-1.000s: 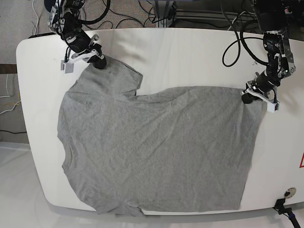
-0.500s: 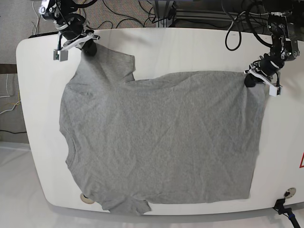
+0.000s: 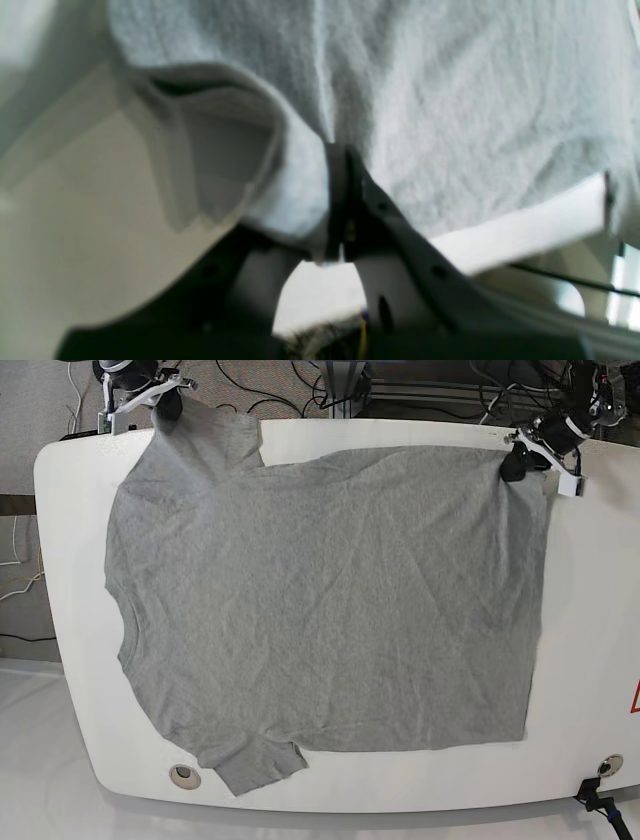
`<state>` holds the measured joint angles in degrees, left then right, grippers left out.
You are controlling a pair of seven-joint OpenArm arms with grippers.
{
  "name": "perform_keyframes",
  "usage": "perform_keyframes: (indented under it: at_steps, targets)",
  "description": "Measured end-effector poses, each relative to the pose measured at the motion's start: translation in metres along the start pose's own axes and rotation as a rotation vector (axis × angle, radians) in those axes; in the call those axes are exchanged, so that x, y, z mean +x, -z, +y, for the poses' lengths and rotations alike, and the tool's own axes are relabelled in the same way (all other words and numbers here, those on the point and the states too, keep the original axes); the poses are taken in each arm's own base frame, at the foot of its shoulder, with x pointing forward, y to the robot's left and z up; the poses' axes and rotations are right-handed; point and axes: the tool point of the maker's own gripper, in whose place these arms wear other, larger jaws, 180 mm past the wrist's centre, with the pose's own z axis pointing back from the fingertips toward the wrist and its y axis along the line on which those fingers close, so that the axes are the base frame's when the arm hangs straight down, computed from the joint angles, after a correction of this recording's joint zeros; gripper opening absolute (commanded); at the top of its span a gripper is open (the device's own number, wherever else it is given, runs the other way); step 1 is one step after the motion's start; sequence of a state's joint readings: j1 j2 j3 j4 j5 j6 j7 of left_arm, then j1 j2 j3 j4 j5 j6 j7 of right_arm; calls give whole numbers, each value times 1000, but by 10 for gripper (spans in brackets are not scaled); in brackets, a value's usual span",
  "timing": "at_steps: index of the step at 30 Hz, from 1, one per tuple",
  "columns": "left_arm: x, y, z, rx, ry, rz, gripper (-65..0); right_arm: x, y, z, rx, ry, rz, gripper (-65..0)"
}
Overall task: Fold the T-shirt properly
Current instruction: 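Pull the grasped shirt edge toward the robot to straighten it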
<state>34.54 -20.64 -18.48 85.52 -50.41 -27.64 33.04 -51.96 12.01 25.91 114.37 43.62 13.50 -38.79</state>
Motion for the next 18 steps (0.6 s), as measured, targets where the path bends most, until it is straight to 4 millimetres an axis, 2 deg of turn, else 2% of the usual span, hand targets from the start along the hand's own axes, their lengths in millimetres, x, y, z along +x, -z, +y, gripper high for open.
perform_keyframes:
  at_steps: [2,4,7,8,11,14,18]
  targets:
    - [0,0,-2,-14,1,-2,-650,-4,-1,0,0,4,9,-650]
    - [2,0,-2,-11,17,-1,-650,0,-1,0,2,-7,-5,-650]
    - [13,2,-10,7,112,25,-650,21,-1,-5,0,-58,-51,-650]
    - [17,3,-14,9,133,27,-650,31,0,-3,6,-72,-77,-650]
    - [26,5,-27,-8,234,48,-650,41,1,9,67,-102,-92,-650]
    - [51,10,-42,-45,280,-10,-650,61,2,23,138,-133,-139,-650]
    - [85,16,-52,-62,303,-92,-650,87,7,35,179,-183,-205,-650]
